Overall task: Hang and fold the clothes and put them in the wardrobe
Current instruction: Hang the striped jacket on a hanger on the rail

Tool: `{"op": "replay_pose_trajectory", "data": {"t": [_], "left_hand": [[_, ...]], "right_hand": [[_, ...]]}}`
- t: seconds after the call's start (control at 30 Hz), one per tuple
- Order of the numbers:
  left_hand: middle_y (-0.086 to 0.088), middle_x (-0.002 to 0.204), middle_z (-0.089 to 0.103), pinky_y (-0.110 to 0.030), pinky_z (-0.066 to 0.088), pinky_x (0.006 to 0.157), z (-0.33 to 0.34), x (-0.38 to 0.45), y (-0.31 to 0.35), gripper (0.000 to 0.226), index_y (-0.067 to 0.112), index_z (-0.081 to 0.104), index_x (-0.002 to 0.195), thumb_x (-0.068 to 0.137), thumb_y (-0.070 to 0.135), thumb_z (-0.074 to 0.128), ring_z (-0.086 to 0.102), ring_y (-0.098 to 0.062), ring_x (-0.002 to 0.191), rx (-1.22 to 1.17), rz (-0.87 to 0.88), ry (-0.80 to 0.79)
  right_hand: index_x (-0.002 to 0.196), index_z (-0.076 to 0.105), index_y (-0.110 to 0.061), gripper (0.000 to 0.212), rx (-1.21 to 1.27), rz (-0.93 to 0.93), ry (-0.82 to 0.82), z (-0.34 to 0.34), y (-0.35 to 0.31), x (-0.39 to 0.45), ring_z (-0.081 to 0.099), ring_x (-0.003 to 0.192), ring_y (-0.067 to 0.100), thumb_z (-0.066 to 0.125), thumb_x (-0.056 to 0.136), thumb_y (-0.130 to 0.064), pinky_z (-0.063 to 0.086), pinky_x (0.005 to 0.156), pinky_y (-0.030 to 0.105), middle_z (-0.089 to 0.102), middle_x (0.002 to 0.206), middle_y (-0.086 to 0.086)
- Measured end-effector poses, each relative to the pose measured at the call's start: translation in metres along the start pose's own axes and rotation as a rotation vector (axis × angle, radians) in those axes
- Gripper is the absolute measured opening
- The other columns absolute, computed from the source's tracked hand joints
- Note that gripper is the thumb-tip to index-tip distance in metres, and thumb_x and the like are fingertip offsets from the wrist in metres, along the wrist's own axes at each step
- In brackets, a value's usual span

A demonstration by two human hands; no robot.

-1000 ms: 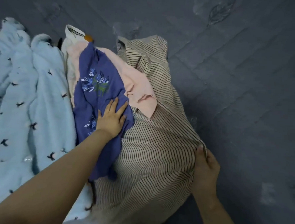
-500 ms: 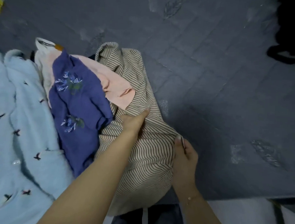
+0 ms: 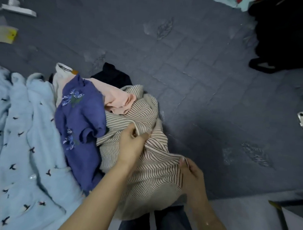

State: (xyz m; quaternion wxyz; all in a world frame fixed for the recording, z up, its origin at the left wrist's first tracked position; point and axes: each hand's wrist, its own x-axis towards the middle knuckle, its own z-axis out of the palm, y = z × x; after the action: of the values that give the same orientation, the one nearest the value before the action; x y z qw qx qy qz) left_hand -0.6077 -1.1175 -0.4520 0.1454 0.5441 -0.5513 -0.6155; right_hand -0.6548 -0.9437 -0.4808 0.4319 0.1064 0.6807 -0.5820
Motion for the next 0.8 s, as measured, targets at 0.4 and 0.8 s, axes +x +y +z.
{"op": "replay_pose_trajectory", "data": {"t": [0.4,0.8], "left_hand": [[-0.002,0.062,0.047,-0.029,0.037,0.058,-0.02,0.01,-0.089,0.03,0.009,0.046,0.066,0.091,0.012,0.063,0.044,-0.016,0.061,0.565,-0.014,-0.251],[0.009,0.161,-0.02,-0.072,-0.003,0.109,-0.084,0.151,-0.146,0.047,0.052,0.024,0.146,0.101,0.051,0.036,-0.018,-0.019,0.148,1.288,0.089,-0.291]], "right_hand": [[0.146,0.041,-0.024,0.082,-0.17,0.456,-0.327,0.031,0.012,0.11,0.049,0.129,0.022,0.069,0.078,-0.06,0.037,0.112,0.047,0.05,0.145,0.003],[0.147,0.026,-0.022,0.091,0.01,0.181,0.01,0.125,0.07,0.111,0.053,0.115,0.016,0.077,0.075,0.001,0.045,0.1,0.035,0.052,0.134,-0.001]]}}
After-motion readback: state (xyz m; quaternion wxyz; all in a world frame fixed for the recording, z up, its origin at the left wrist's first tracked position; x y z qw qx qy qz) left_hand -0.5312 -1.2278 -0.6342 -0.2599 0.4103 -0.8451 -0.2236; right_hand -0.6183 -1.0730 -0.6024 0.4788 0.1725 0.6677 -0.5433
